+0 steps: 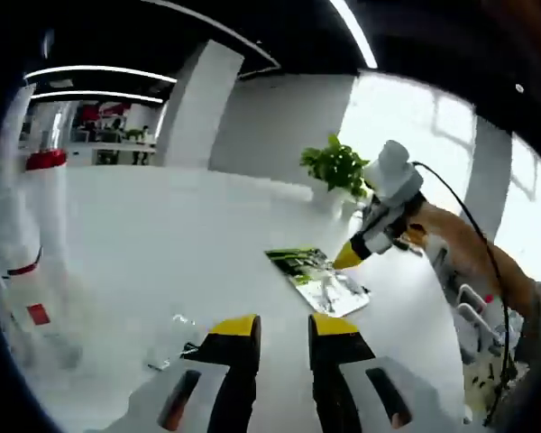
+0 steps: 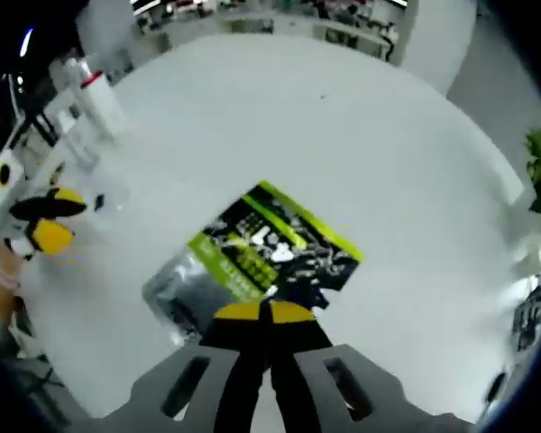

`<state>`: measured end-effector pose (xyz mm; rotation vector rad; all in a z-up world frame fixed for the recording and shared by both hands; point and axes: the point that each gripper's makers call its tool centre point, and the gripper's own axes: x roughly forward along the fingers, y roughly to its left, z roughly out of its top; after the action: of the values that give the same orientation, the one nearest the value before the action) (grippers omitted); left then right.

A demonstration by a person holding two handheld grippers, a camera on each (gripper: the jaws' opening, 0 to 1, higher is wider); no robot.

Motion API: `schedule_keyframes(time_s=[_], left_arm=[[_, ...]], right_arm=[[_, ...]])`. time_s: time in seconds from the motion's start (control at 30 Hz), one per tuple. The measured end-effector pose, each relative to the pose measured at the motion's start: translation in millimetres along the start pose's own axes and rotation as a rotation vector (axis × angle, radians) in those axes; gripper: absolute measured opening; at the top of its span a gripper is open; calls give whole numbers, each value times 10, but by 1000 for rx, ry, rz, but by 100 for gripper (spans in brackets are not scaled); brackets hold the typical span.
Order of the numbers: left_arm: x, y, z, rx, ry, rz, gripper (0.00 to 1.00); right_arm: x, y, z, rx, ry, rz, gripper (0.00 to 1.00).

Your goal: Arrange the skincare products in the storage area until every visible bottle or jar stands upright without overlapping.

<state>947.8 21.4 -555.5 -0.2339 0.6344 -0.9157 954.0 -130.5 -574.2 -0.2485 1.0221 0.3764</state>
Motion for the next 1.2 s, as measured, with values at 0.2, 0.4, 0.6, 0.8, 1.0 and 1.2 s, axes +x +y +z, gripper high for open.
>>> schedule_keyframes(time_s=[0.2, 0.4, 0.6, 0.8, 1.0, 1.2], left_arm=[[476, -57, 116, -170, 47, -39, 22], [765, -146, 69, -383, 128, -101, 23], [901, -220, 112, -539, 114, -158, 22], [936, -276, 117, -547, 119, -184, 21], [913, -309, 130, -587, 116, -201, 19], [878, -610, 102, -636, 146, -308, 20]], right_arm=[[137, -107, -56, -14, 13, -33, 0], [137, -158, -54, -35, -18, 45, 0], [142, -164, -63, -23, -58, 92, 0], [149, -174, -55, 2, -93, 132, 0], [149, -158, -40, 8, -98, 136, 0], [168, -86, 33, 73, -186, 206, 0]])
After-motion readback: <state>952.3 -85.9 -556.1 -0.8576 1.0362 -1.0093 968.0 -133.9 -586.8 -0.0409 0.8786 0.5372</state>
